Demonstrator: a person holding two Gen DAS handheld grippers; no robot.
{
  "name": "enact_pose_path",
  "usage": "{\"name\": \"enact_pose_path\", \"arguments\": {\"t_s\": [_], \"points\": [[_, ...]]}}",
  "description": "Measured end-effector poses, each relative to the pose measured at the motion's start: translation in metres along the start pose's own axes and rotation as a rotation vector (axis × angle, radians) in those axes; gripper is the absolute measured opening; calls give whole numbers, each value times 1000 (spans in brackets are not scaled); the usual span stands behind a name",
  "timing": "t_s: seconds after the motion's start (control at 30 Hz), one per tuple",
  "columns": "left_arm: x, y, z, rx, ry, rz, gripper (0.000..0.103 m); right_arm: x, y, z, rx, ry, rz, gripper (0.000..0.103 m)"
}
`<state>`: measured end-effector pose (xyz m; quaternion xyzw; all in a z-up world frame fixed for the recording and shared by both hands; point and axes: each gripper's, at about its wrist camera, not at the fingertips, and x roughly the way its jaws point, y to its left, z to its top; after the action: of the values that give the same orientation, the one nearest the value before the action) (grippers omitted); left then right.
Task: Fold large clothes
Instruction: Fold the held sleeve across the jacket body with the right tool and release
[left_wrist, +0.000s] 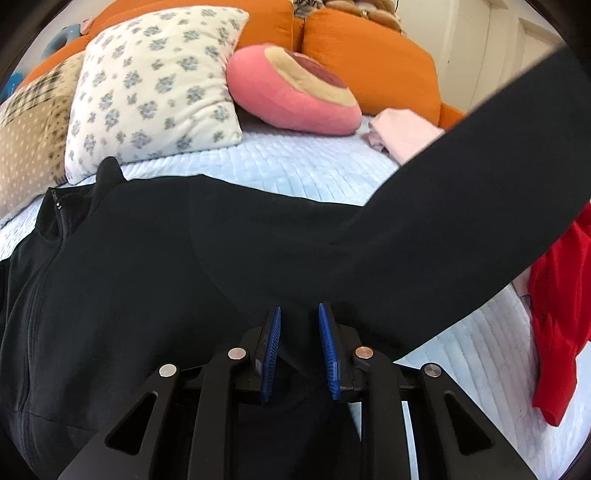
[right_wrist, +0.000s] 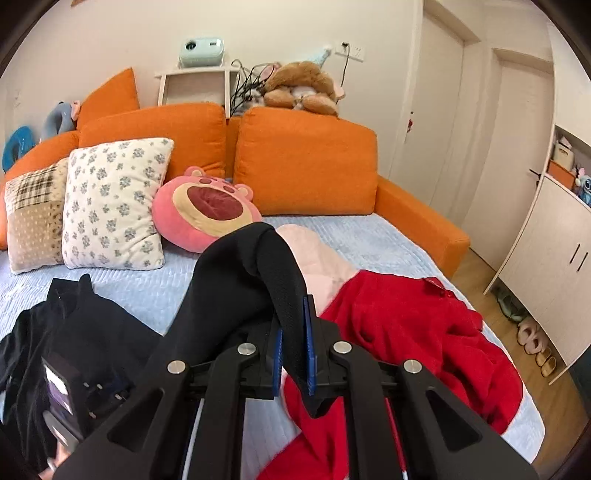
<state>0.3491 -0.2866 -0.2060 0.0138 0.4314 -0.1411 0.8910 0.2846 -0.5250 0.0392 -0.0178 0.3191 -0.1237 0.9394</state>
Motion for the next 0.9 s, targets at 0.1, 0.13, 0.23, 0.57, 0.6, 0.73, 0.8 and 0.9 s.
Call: {"name": "enact_pose_path", "arguments": {"t_s": [0.1,0.13,0.23,0.57,0.6,0.73,0.8,0.9], "points": [[18,-6,-4,25,54,25,25,19,14,11,-3,52,7,10],[21,-7,-5,35,51,31,25,22,18,12,-1,63,12,10],[20,-7,-5,47,60,25,25,30,41,19,-6,77,40,10],[-59,31,-25,-72,-12,-138,27,3,192,62,-165,49,189,10],[-65,37,-30,-71,-10,-130,27,-1,211,65,-182,44,207,10],[-90,76,-63,-98,9,-79,29,-20,300,73,-256,38,317,10],[-98,93,-77,-121,31,-84,30,-25,353,70,-311,46,360,10],[-97,108,-98,-132,72,-96,30,-26,424,56,-380,81,425,10]]}}
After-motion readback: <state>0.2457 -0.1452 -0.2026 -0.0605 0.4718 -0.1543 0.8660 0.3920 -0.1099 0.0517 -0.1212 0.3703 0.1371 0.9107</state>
